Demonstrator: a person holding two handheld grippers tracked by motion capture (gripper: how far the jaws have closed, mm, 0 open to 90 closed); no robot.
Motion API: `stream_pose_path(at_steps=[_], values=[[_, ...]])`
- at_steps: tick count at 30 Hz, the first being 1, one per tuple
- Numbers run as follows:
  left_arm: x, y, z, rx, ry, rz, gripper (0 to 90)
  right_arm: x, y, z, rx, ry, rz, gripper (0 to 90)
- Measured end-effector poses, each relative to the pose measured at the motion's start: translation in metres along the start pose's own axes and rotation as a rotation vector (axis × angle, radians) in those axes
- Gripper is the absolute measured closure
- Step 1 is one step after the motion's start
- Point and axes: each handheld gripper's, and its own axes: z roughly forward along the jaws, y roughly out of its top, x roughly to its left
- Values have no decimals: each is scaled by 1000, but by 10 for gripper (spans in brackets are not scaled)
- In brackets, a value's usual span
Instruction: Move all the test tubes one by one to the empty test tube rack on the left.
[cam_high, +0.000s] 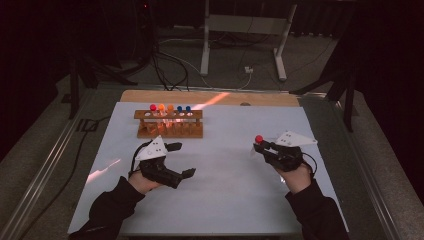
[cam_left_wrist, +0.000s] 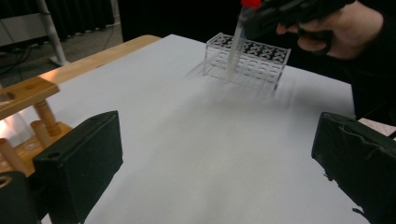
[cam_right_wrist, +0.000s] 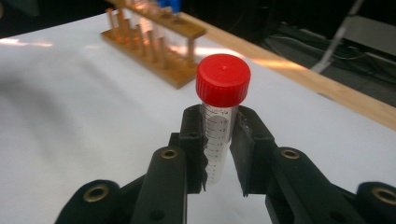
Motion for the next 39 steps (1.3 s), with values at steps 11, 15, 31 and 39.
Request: stream_pose_path(at_steps=[11, 15, 31, 39], values=[[-13, 11, 5, -13, -56, 14, 41, 38, 2, 15, 24, 121, -61, 746], [-16, 14, 9, -13, -66, 9, 52, 50, 3, 20, 30, 166, -79, 747], [-29, 22, 38, -7, -106, 42, 305, 80, 4, 31, 48, 265, -120, 746], [-32, 24, 51, 0, -105, 60, 469, 82, 5, 31, 47, 272, -122, 746]])
